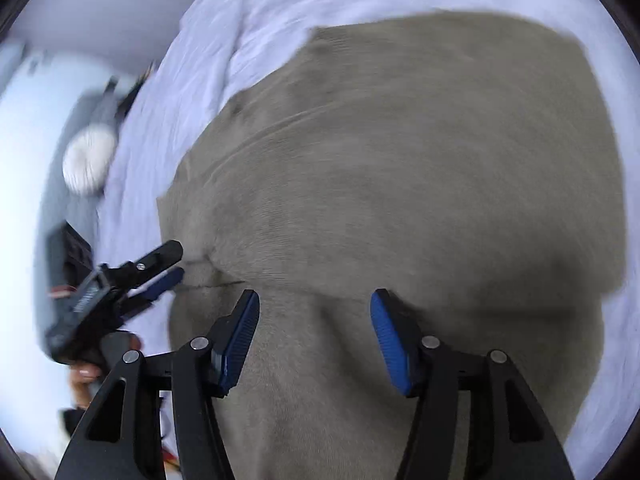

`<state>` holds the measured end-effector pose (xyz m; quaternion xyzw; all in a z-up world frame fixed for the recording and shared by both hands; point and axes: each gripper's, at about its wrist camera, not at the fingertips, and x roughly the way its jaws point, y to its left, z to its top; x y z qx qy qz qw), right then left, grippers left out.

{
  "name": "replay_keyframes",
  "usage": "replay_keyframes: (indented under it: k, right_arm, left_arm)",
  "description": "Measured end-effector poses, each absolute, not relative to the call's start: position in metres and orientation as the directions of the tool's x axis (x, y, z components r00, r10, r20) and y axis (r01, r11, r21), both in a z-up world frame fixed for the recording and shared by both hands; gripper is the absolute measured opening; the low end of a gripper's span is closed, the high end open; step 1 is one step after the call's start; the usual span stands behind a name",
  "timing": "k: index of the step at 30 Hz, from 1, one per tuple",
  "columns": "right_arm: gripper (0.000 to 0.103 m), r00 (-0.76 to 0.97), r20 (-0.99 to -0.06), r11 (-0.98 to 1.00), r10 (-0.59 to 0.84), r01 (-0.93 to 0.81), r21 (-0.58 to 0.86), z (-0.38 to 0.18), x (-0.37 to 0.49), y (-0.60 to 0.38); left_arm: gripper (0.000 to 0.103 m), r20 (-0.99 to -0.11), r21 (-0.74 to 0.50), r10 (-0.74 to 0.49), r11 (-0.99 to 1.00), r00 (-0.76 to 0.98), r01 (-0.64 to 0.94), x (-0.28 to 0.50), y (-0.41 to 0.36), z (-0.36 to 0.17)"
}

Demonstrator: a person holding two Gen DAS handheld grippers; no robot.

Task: Fold small clothes

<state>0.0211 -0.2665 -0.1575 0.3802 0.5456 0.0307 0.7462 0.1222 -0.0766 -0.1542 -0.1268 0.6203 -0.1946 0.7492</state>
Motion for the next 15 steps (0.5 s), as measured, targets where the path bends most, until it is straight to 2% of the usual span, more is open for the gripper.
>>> replay_keyframes:
  k: [3, 4, 5, 6, 7, 10, 11, 12, 13, 14, 15]
  right_arm:
    - [0.062, 0.489, -0.734, 0.549, 0.471, 0.488, 0.678, -0.169, -0.012, -0.302]
    - [0.062, 0.515, -0.721, 0.509, 0.464, 0.511, 0.693, -0.172, -0.017, -0.308]
    - [0.062, 0.548, -0.705, 0.457, 0.451, 0.537, 0.709, -0.176, -0.027, -0.319]
    - [0.062, 0.585, -0.689, 0.4, 0.427, 0.561, 0.725, -0.179, -0.036, -0.328]
    - [0.062, 0.617, -0.678, 0.353, 0.4, 0.579, 0.735, -0.181, -0.043, -0.334]
    - [0.062, 0.689, -0.646, 0.218, 0.328, 0.61, 0.762, -0.19, -0.056, -0.348]
    - [0.059, 0.696, -0.642, 0.192, 0.322, 0.616, 0.764, -0.194, -0.055, -0.348]
    - [0.032, 0.698, -0.641, 0.182, 0.32, 0.618, 0.765, -0.196, -0.054, -0.349]
    - [0.013, 0.698, -0.638, 0.191, 0.326, 0.612, 0.768, -0.195, -0.05, -0.35]
    - [0.007, 0.696, -0.638, 0.215, 0.329, 0.603, 0.768, -0.191, -0.047, -0.351]
    - [0.007, 0.696, -0.641, 0.262, 0.322, 0.585, 0.767, -0.183, -0.044, -0.353]
  left_arm:
    - [0.093, -0.875, -0.44, -0.456, 0.889, 0.162, 0.123, 0.13, -0.082, -0.154]
    - [0.074, -0.869, -0.451, -0.466, 0.884, 0.167, 0.121, 0.131, -0.083, -0.152]
    - [0.061, -0.868, -0.455, -0.47, 0.882, 0.16, 0.123, 0.132, -0.085, -0.151]
    - [0.036, -0.868, -0.458, -0.473, 0.88, 0.148, 0.125, 0.133, -0.087, -0.152]
    - [0.016, -0.854, -0.489, -0.505, 0.862, 0.129, 0.135, 0.134, -0.088, -0.152]
    - [0.016, -0.819, -0.532, -0.556, 0.828, 0.142, 0.176, 0.134, -0.089, -0.138]
    - [0.016, -0.811, -0.536, -0.565, 0.822, 0.154, 0.195, 0.134, -0.089, -0.132]
    - [0.016, -0.8, -0.542, -0.576, 0.814, 0.165, 0.209, 0.133, -0.087, -0.124]
    - [0.016, -0.792, -0.547, -0.585, 0.807, 0.177, 0.221, 0.132, -0.084, -0.116]
    - [0.016, -0.789, -0.545, -0.586, 0.807, 0.186, 0.229, 0.132, -0.08, -0.111]
    - [0.016, -0.79, -0.537, -0.58, 0.81, 0.196, 0.234, 0.131, -0.074, -0.108]
